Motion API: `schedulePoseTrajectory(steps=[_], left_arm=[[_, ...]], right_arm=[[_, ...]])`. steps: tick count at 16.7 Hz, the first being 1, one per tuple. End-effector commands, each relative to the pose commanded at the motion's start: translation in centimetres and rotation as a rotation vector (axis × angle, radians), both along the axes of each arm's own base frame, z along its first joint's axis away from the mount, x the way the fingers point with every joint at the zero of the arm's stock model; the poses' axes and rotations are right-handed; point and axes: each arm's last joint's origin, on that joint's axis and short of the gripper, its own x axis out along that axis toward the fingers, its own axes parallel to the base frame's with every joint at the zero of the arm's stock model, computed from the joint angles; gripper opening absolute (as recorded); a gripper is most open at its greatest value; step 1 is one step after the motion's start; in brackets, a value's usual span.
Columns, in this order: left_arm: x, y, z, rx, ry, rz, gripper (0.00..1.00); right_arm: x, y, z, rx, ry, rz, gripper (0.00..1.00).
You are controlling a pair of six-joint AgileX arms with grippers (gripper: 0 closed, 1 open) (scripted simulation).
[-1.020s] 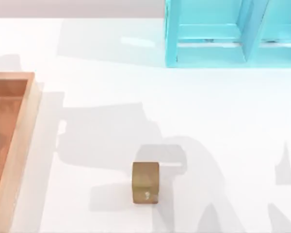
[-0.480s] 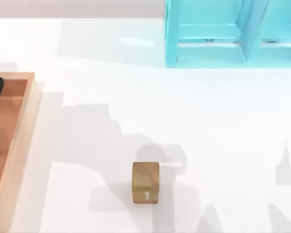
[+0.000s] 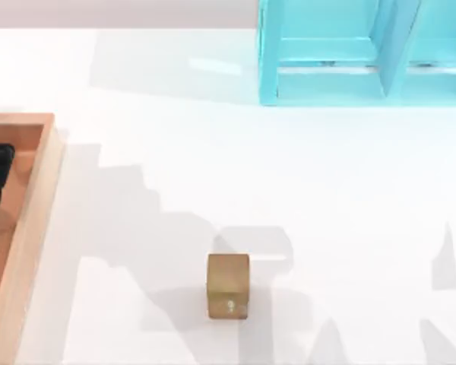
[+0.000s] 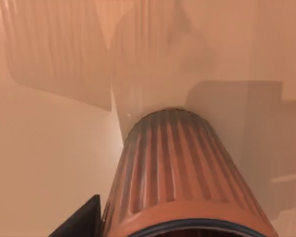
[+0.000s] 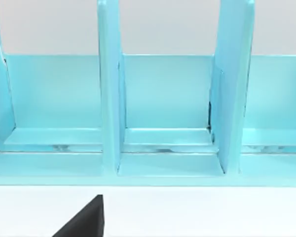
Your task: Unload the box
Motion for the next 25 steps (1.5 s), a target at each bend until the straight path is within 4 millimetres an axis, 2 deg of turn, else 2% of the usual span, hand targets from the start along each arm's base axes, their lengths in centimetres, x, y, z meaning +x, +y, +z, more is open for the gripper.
schedulePoseTrajectory(steps=[13, 23, 25], left_arm=[[0.0, 0.0, 0.0, 0.0, 0.0, 0.0, 0.02], [0.0, 0.0, 0.2, 0.003, -0.007, 0.0, 0.0], [0.7, 0.3, 1.4, 0.033, -0.061, 0.007, 0.0]], right_arm=[[0.0, 0.0, 0.0, 0.0, 0.0, 0.0, 1.0], [0.0, 0.0, 0.0, 0.0, 0.0, 0.0, 1.0], [0.0, 0.0, 0.0, 0.0, 0.0, 0.0, 1.0]])
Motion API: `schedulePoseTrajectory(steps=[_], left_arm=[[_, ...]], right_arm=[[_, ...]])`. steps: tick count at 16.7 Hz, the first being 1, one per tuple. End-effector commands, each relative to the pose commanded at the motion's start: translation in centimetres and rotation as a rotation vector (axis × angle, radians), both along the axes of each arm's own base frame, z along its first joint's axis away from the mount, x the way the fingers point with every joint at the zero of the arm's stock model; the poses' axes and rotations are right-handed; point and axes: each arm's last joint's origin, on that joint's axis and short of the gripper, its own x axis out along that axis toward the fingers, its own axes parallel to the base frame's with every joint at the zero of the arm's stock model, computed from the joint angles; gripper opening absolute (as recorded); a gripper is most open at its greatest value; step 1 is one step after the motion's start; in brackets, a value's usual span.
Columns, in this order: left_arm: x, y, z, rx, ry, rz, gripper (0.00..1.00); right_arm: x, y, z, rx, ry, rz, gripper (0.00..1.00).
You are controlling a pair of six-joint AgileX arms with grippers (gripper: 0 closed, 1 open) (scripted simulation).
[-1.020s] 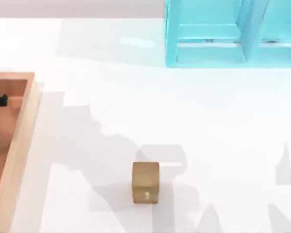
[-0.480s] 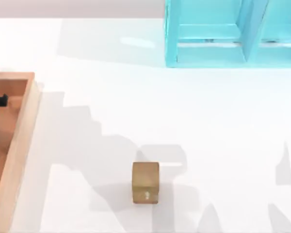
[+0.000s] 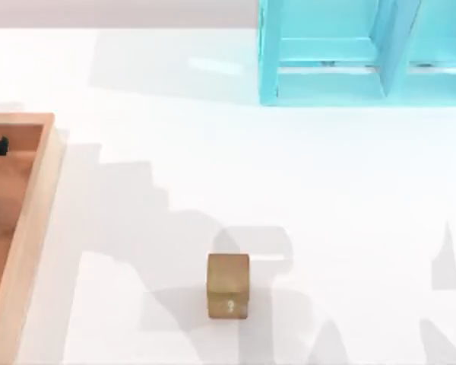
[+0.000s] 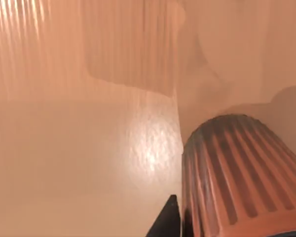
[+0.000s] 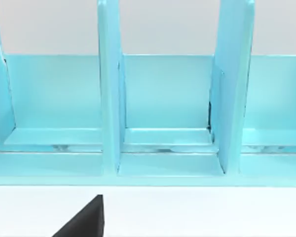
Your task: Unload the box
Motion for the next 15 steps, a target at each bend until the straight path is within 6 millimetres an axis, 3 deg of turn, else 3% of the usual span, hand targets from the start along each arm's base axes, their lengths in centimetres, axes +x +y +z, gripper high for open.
schedulePoseTrajectory(steps=[5, 9, 15], left_arm=[[2.4, 0.3, 6.1, 0.093, -0.152, 0.021, 0.0], [1.7, -0.1, 10.6, 0.078, -0.119, 0.013, 0.0], [-0.6, -0.3, 11.7, -0.029, 0.054, -0.007, 0.0]], right_arm=[[0.0, 0.0, 0.0, 0.0, 0.0, 0.0, 1.0], [0.0, 0.0, 0.0, 0.0, 0.0, 0.0, 1.0], [0.0, 0.0, 0.0, 0.0, 0.0, 0.0, 1.0]])
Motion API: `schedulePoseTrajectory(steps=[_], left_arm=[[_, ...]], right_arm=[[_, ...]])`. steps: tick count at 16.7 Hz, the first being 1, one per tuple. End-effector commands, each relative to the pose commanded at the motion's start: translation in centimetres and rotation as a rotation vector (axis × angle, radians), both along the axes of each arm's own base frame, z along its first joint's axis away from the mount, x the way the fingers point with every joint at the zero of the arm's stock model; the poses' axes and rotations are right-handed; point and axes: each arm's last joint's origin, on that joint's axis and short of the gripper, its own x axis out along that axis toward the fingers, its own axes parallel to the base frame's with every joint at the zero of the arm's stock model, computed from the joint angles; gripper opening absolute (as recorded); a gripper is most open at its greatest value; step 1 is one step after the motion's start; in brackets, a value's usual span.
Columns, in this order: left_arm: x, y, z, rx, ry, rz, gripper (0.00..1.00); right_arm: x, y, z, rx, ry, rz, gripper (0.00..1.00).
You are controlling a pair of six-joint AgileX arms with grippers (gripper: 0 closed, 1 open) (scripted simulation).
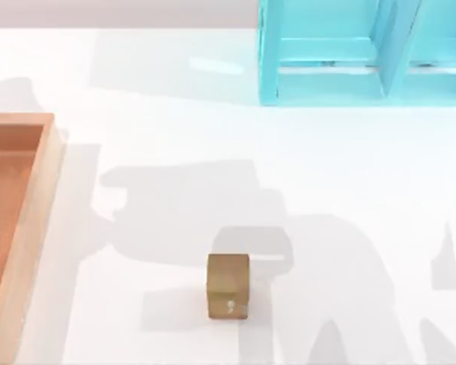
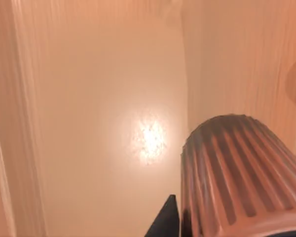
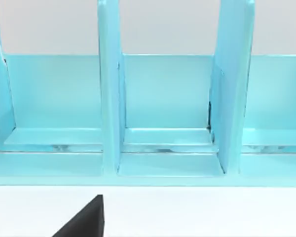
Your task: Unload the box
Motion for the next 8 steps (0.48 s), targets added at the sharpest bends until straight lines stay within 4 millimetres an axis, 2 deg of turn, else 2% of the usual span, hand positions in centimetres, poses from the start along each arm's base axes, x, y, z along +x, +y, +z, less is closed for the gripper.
schedulePoseTrajectory(steps=[5, 8], left_arm=[[0.2, -0.2, -0.2, 0.0, 0.007, -0.008, 0.0], [1.5, -2.6, -0.7, 0.026, -0.036, -0.052, 0.0]], right_arm=[[0.0, 0.0, 0.0, 0.0, 0.0, 0.0, 1.0], [0.0, 0.0, 0.0, 0.0, 0.0, 0.0, 1.0]])
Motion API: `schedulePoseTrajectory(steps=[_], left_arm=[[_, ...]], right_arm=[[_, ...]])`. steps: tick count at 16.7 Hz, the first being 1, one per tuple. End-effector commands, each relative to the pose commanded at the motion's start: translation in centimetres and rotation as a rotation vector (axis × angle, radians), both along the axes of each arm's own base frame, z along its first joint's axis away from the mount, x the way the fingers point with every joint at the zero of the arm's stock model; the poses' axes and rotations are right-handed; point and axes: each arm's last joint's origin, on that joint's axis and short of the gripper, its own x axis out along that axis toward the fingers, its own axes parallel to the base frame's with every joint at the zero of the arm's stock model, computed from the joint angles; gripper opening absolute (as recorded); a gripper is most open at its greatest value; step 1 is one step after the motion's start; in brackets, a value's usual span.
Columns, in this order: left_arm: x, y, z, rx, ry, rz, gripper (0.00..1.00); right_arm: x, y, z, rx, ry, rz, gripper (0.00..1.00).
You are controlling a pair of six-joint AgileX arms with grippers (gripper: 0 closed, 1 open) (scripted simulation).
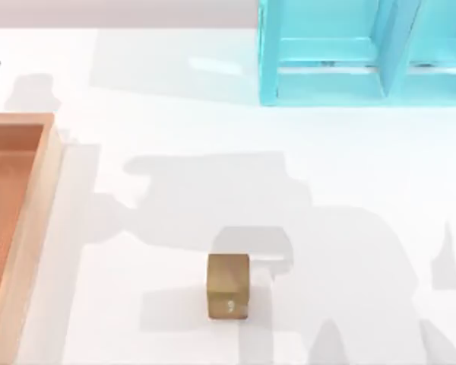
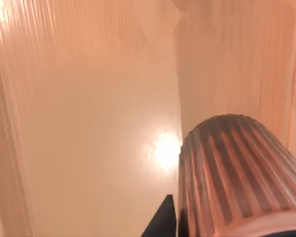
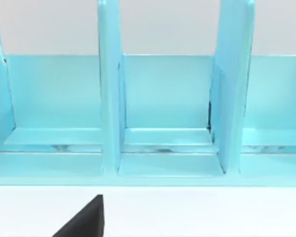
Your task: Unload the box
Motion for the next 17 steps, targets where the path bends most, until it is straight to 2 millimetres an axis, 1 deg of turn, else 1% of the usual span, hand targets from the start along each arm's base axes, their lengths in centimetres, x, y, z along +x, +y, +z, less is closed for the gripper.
schedulePoseTrajectory(steps=[1, 2, 4, 6, 7, 8, 9, 11, 17], left_arm=[[0.7, -1.6, -0.3, 0.009, -0.025, -0.015, 0.0], [1.3, -3.7, -0.7, 0.013, -0.051, -0.028, 0.0], [2.0, -8.8, -2.1, 0.007, -0.077, -0.044, 0.0], [1.4, -13.9, -4.1, -0.009, -0.069, -0.03, 0.0], [0.7, -15.8, -5.1, -0.015, -0.052, -0.017, 0.0], [0.0, -17.3, -6.1, -0.018, -0.03, -0.004, 0.0], [-0.6, -18.3, -6.9, -0.019, -0.007, 0.008, 0.0], [-1.5, -19.1, -7.9, -0.017, 0.028, 0.034, 0.0], [-1.6, -19.0, -8.3, -0.014, 0.039, 0.046, 0.0]], right_arm=[[0.0, 0.0, 0.0, 0.0, 0.0, 0.0, 1.0], [0.0, 0.0, 0.0, 0.0, 0.0, 0.0, 1.0], [0.0, 0.0, 0.0, 0.0, 0.0, 0.0, 1.0], [0.0, 0.0, 0.0, 0.0, 0.0, 0.0, 1.0], [0.0, 0.0, 0.0, 0.0, 0.0, 0.0, 1.0], [0.0, 0.0, 0.0, 0.0, 0.0, 0.0, 1.0], [0.0, 0.0, 0.0, 0.0, 0.0, 0.0, 1.0], [0.0, 0.0, 0.0, 0.0, 0.0, 0.0, 1.0], [0.0, 0.0, 0.0, 0.0, 0.0, 0.0, 1.0]])
